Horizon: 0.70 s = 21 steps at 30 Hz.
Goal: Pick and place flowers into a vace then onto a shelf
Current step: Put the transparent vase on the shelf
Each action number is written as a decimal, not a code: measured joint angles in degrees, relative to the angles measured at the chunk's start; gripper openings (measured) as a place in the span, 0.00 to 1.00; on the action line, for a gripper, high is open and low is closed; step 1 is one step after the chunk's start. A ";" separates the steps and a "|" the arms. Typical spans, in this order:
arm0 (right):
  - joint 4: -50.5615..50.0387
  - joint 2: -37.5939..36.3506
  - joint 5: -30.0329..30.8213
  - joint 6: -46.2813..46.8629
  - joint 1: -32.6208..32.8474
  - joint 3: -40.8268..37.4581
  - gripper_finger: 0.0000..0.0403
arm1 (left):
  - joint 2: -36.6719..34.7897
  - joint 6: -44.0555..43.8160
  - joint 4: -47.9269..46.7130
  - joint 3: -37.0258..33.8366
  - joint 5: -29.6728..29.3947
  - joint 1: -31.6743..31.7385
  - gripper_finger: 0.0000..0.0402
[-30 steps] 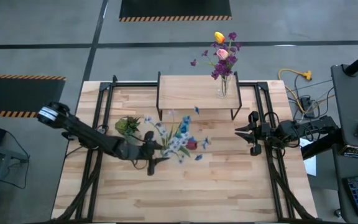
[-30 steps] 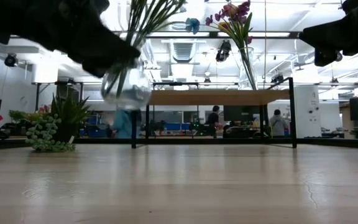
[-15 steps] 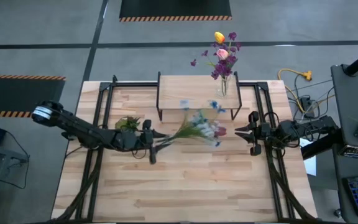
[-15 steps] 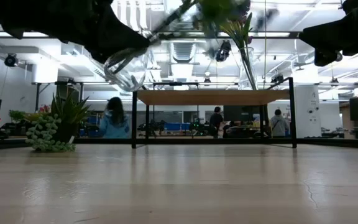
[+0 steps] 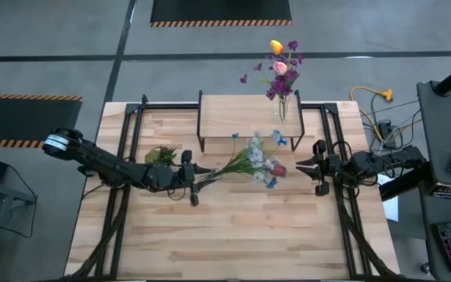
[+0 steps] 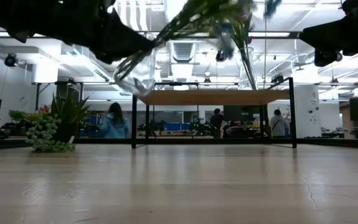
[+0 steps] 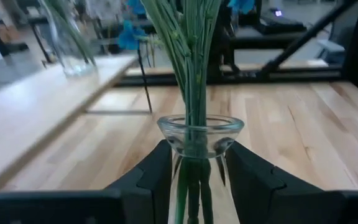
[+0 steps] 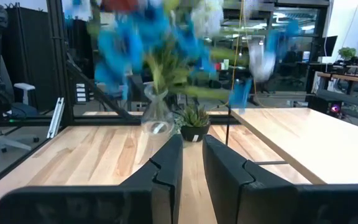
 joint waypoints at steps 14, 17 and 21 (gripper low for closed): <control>-0.02 0.00 -0.02 0.10 0.00 -0.01 0.13 | -0.04 3.06 11.38 -0.09 -5.31 6.19 0.27; -0.02 0.00 -0.02 0.09 0.00 -0.02 0.13 | -0.04 3.40 12.93 -0.09 -5.06 8.17 0.27; -0.02 0.00 -0.02 0.10 0.00 0.00 0.14 | -0.04 3.45 14.51 -0.09 -5.03 10.85 0.27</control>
